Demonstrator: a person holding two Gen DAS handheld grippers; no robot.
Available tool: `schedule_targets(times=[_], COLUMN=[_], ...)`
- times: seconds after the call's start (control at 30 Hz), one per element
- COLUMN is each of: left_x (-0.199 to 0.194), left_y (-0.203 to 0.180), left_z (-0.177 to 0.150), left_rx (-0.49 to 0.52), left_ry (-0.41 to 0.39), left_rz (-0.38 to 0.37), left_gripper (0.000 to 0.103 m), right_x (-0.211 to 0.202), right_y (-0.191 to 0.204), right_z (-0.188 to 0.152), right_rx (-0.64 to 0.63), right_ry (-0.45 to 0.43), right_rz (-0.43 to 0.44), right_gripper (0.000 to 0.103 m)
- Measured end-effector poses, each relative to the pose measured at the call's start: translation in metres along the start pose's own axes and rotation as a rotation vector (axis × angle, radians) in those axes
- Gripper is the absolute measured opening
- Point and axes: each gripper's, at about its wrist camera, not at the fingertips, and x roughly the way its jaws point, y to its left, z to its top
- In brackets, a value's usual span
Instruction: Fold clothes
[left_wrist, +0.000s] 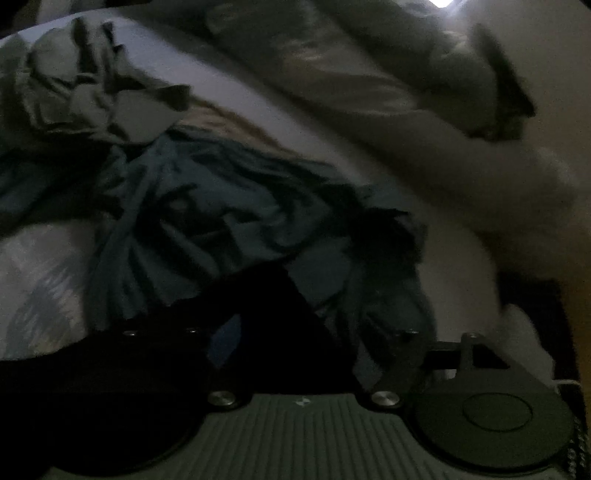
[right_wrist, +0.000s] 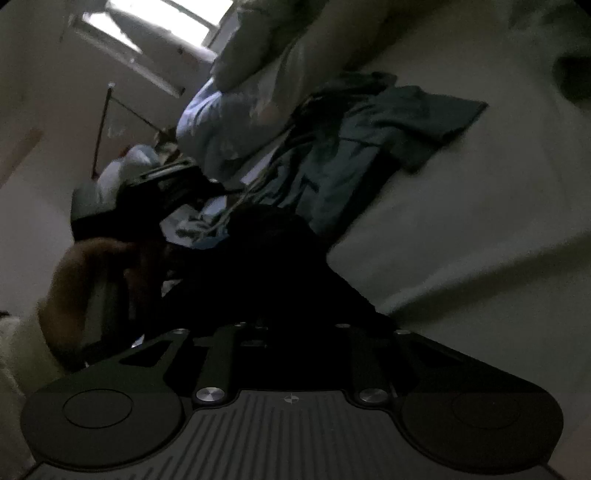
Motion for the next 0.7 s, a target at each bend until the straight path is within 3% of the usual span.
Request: schedule_targets(times=[0.1,0.23,0.33,0.5,0.7], left_x=[-0.024,-0.062,-0.081,-0.096,-0.067], left_y=[0.013,0.030,0.033,0.014,-0.011], left_z=[-0.001,-0.006,-0.010,-0.022,-0.040], left_rx=[0.015,0.080,0.227,0.473,0.663], left_ry=[-0.036,-0.076,-0.097,-0.131,-0.083], left_rz=[-0.077,-0.125,-0.149,-0.223,-0.162], left_gripper=[0.086,0.090,0.090,0.090,0.082], right_x=[-0.004,-0.021,-0.038,-0.045,0.015], right_y=[0.002,0.011,0.017,0.066,0.122], right_z=[0.000,0.006,0.015,0.016,-0.013], right_rx=[-0.014,-0.059,-0.083,-0.331,-0.577], right_ry=[-0.017,-0.093,-0.185,-0.302,-0.172], right_rz=[-0.006,-0.075,-0.142,-0.311,-0.264], right_gripper=[0.032,0.051,0.052,0.052,0.052])
